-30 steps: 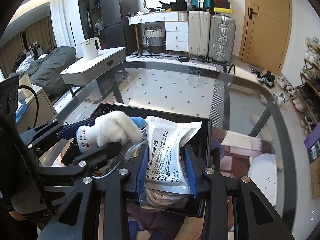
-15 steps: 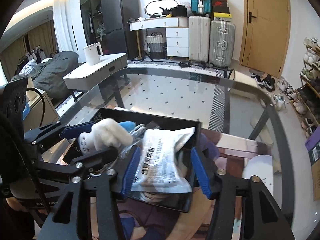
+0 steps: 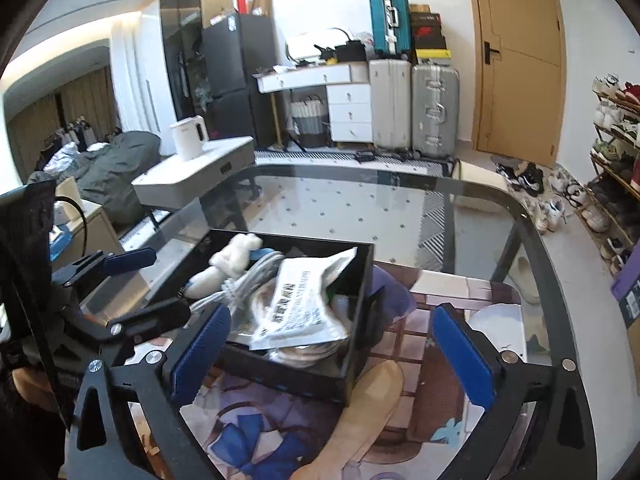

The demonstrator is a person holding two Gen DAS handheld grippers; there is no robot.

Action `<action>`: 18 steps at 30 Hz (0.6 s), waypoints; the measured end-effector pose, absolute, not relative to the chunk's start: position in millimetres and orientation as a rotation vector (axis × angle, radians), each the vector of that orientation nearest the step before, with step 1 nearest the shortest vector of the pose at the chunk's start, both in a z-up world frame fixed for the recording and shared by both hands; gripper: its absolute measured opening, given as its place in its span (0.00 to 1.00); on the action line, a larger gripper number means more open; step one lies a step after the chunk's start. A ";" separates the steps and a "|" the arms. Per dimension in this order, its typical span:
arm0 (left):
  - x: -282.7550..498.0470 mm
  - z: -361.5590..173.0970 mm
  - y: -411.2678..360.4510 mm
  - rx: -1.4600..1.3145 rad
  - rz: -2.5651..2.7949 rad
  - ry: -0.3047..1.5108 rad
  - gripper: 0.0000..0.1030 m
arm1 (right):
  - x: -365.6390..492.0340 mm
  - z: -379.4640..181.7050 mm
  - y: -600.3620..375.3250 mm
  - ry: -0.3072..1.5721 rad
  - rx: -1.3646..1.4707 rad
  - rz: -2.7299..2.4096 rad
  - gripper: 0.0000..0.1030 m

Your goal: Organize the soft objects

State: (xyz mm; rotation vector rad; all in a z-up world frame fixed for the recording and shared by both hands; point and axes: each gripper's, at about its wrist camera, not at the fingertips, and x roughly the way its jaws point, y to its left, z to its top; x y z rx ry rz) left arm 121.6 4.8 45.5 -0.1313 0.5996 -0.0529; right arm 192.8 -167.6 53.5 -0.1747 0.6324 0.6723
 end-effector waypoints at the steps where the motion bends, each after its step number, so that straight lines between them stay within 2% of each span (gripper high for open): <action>1: 116.9 45.5 8.2 -0.146 -0.048 0.591 1.00 | 189.4 53.0 -167.5 0.625 -0.172 0.678 0.99; 18: 64.3 43.4 19.2 -0.125 0.039 0.469 1.00 | 123.1 48.2 -166.5 0.440 -0.174 0.740 0.99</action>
